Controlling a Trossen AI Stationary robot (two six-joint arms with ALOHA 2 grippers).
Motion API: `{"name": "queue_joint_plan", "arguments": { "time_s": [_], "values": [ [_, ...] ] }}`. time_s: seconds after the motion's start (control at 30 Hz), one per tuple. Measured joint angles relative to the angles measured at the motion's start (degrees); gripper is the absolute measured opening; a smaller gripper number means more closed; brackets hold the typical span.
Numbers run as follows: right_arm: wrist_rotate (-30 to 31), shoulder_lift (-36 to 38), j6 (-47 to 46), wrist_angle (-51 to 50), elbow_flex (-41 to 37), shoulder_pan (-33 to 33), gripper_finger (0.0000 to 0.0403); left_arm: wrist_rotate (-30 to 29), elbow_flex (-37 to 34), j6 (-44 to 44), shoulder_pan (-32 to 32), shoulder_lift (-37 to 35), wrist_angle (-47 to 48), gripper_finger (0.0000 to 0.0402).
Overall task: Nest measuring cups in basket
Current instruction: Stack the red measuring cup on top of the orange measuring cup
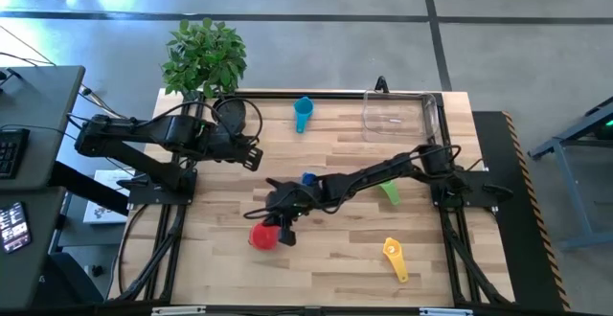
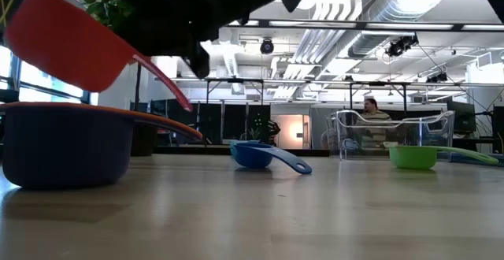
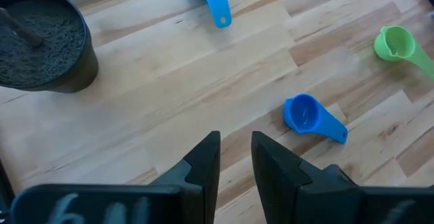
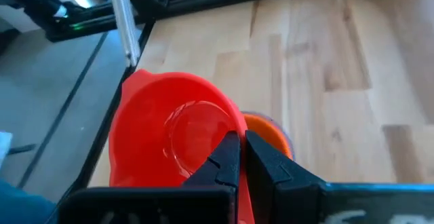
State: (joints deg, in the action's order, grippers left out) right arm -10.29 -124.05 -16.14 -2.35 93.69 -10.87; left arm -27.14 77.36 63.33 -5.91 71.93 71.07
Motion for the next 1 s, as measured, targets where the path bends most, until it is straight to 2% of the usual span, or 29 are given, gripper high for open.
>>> {"name": "queue_joint_plan", "arguments": {
  "time_s": [0.47, 1.0],
  "values": [
    [1.73, -0.13, -0.01, -0.83, 0.0, 0.02, 0.0006, -0.02, 0.0, -0.2, 0.0, -0.01, -0.22, 0.0074],
    [1.07, -0.13, -1.04, -1.68, 0.0, 0.39, 0.0012, -0.04, 0.0, -0.98, 0.0, -0.01, -0.22, 0.0074]
  ]
}}
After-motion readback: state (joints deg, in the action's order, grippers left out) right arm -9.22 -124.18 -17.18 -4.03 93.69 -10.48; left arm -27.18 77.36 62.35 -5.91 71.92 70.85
